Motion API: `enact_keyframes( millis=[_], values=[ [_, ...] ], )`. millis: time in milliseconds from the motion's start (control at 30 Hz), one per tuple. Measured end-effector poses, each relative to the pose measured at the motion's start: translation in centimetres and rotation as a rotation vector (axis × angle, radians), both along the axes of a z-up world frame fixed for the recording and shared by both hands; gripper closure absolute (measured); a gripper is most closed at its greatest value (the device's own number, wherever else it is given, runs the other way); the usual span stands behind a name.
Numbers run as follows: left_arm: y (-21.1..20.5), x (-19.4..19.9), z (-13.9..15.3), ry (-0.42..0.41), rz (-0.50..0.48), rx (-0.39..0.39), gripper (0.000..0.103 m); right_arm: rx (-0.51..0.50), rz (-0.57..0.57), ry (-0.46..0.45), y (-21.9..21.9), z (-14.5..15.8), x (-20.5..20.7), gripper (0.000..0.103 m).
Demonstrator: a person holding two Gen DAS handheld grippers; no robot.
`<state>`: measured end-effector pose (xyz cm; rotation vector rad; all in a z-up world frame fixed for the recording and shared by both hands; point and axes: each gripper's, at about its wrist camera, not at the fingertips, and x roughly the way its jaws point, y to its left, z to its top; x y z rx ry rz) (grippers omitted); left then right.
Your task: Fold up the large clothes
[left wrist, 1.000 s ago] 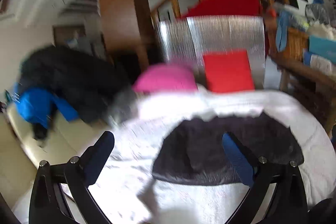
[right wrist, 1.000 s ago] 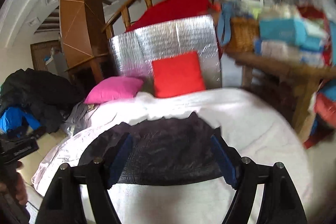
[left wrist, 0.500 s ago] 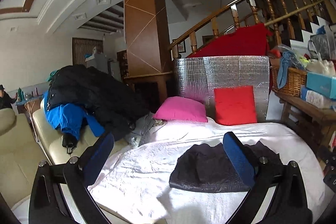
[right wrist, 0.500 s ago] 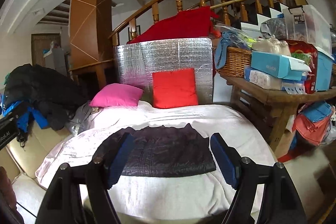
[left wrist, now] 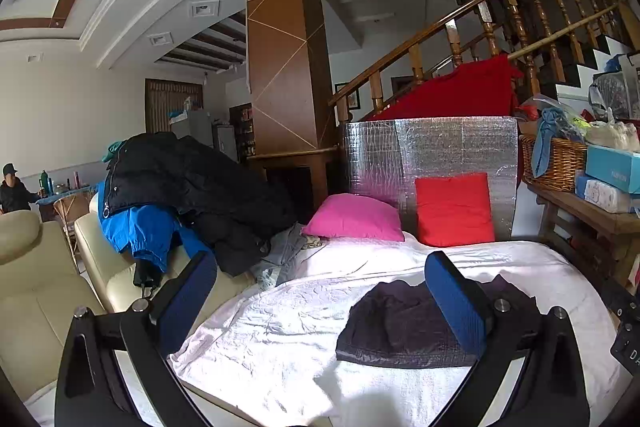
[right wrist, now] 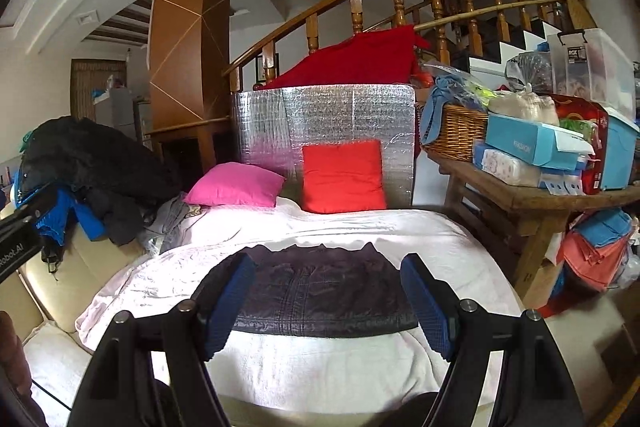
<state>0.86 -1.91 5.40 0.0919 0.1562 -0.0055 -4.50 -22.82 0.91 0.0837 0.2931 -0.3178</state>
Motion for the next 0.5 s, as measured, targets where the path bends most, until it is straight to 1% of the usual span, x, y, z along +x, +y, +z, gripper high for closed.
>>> enact_keyframes(
  millis=[500],
  values=[
    [-0.09, -0.36, 0.05, 0.000, -0.010, -0.005, 0.000, 0.013, -0.024, 0.001, -0.55, 0.00, -0.34, 0.024]
  ],
)
